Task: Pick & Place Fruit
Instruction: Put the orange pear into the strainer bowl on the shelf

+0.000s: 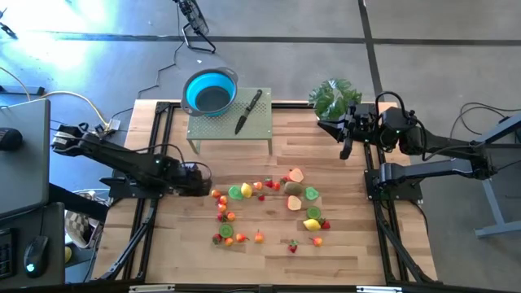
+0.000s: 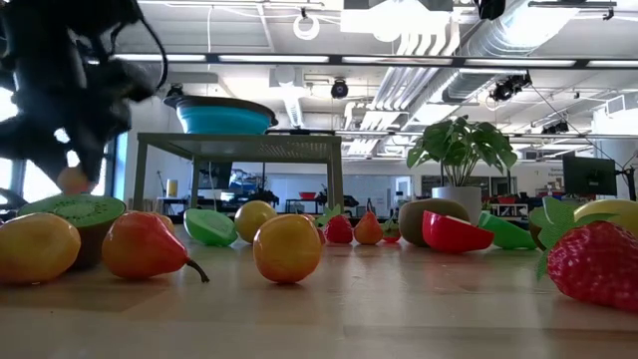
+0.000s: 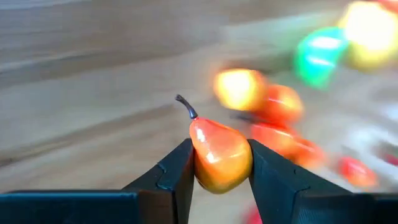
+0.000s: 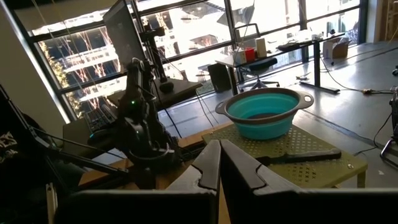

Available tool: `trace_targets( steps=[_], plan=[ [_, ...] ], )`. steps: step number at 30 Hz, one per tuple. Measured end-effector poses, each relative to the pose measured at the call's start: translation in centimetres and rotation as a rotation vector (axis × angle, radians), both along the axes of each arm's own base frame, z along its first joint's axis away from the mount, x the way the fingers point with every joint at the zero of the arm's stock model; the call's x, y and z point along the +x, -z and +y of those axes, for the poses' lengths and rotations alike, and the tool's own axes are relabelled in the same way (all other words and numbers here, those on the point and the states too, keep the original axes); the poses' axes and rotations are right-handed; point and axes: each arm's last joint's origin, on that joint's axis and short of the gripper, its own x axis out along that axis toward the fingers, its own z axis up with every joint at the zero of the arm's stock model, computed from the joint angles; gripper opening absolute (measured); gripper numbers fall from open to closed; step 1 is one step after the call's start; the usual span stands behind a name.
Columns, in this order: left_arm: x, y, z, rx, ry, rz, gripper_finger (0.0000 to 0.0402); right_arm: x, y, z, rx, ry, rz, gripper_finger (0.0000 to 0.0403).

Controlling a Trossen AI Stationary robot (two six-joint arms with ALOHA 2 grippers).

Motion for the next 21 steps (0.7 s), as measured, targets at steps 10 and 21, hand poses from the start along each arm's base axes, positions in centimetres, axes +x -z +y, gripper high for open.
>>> trace_targets(
  steps=[10,21],
  plan=[
    [1.1,-5.0,-0.1,0.098,0.116,-0.571,0.0128,0.0,0.0,0.0,-0.005,0.000,-0.003,0.0003],
    [1.8,-10.0,0.2,0.332,0.106,-0.927,0.0127,0.0,0.0,0.0,-0.005,-0.001,-0.003,0.0002]
  ],
)
